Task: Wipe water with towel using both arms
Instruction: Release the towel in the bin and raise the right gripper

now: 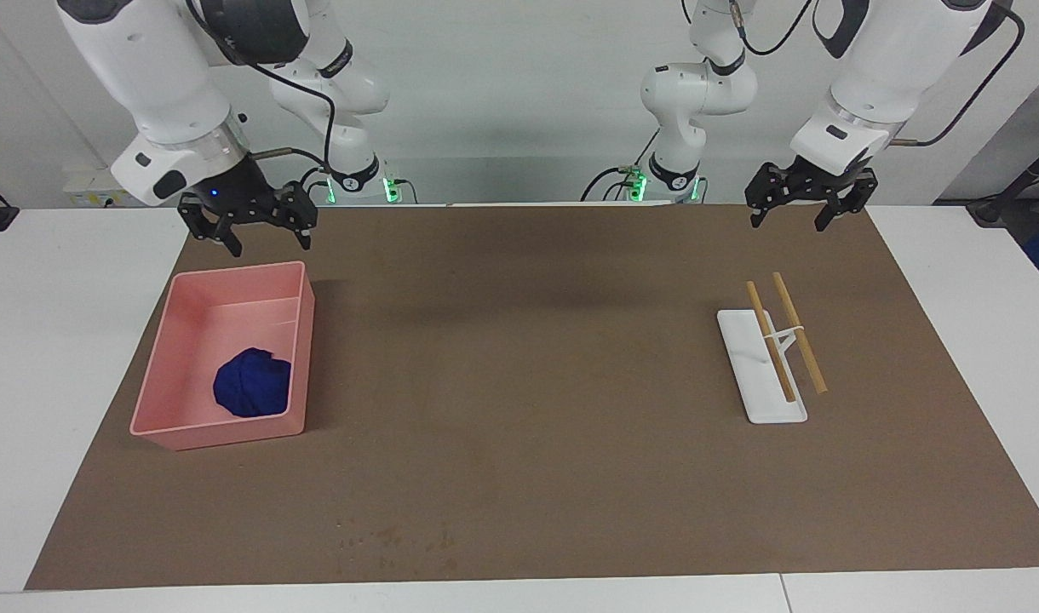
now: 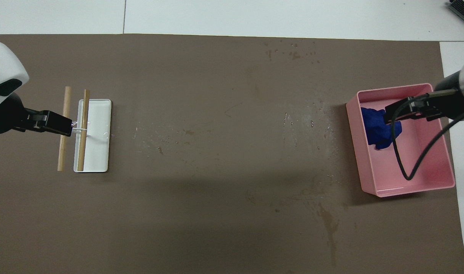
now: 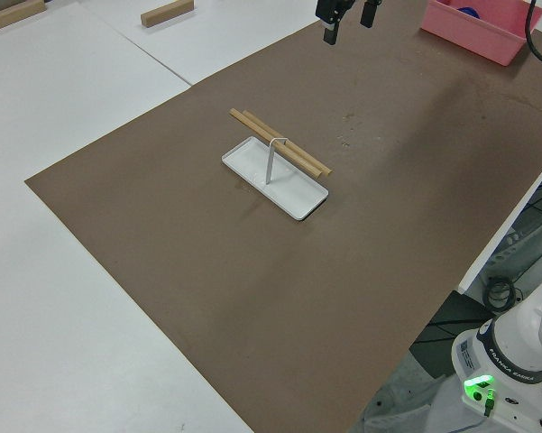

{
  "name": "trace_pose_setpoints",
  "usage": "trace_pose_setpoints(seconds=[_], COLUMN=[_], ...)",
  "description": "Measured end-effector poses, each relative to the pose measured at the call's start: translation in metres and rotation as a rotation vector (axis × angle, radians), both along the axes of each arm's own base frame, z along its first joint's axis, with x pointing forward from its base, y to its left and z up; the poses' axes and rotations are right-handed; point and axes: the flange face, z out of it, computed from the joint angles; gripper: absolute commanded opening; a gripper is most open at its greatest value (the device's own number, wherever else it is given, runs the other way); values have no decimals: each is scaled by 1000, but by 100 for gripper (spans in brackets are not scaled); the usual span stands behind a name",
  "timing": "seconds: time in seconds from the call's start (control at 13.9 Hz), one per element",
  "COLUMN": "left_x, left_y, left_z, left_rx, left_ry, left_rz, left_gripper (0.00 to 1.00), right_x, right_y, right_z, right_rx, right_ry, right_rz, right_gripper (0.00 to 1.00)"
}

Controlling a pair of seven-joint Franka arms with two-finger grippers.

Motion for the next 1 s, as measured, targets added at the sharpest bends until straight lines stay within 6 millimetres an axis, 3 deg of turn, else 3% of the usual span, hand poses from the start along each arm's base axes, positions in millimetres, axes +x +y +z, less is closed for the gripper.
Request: trace_pose_setpoints(seconds=[0.29, 0.72, 1.0], left_x=[0, 0, 0], left_y=[0, 0, 0], left_z=[0, 0, 0], left_rx=[0, 0, 0], left_ry=[0, 0, 0], left_rz=[0, 0, 0], left_gripper=[100, 100, 100], right_x=[-9, -4, -15], right_y=[-10, 3, 3], right_z=[9, 4, 5], right_rx=[-2, -5, -6], right_ry=[2, -50, -51], right_rz=[8, 31, 31], right_gripper=[100, 100, 100])
